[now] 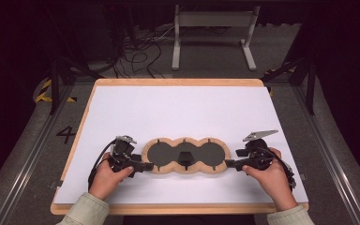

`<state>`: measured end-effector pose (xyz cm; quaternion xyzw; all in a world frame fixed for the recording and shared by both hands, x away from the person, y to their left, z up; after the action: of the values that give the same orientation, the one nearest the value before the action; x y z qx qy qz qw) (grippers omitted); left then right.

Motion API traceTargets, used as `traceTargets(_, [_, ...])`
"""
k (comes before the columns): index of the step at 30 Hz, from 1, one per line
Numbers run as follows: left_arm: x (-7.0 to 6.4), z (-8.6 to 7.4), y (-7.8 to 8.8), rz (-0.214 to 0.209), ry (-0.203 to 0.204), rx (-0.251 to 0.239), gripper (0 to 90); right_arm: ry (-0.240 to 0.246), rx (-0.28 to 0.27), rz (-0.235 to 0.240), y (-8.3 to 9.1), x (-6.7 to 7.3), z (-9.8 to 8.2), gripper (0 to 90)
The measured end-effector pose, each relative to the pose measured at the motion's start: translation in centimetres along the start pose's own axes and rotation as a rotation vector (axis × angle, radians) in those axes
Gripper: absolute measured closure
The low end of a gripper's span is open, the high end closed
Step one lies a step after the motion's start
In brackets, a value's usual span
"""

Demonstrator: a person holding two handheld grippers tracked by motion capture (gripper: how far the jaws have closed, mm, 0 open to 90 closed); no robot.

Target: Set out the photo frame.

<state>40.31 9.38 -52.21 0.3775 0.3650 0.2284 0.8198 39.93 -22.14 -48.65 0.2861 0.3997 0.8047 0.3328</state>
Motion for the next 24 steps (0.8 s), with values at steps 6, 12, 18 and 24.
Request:
traceTargets(6, [0.1, 0.0, 0.0, 0.003, 0.002, 0.000, 28.0, -0.032, 0.036, 0.032, -0.8, -0.2, -0.6, 25.1])
traceTargets(12, [0.0, 0.0, -0.1, -0.005, 0.008, 0.001, 27.3, -0.071, 0.068, 0.052, -1.7, -0.4, -1.1, 18.0])
traceTargets(18, [0.0, 0.1, -0.2, 0.001, 0.004, 0.001, 26.4, -0.074, 0.081, 0.090, -2.9, 0.0, -1.1, 15.7])
traceTargets(24, [-0.2, 0.1, -0.2, -0.016, 0.014, 0.010, 23.4, -0.062, 0.077, 0.135, -3.5, 1.2, -0.6, 12.9])
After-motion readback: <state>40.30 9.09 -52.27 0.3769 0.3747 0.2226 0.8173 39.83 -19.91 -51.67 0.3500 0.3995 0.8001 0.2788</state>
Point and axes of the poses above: each handheld gripper's, and its own axes: y roughly backward along the jaws, z roughly out of its top, x roughly to its left, the point moved 10 cm from there along -y, roughly forward along the jaws, and after that the axes turned 6 degrees about x, right-handed, at the moved point
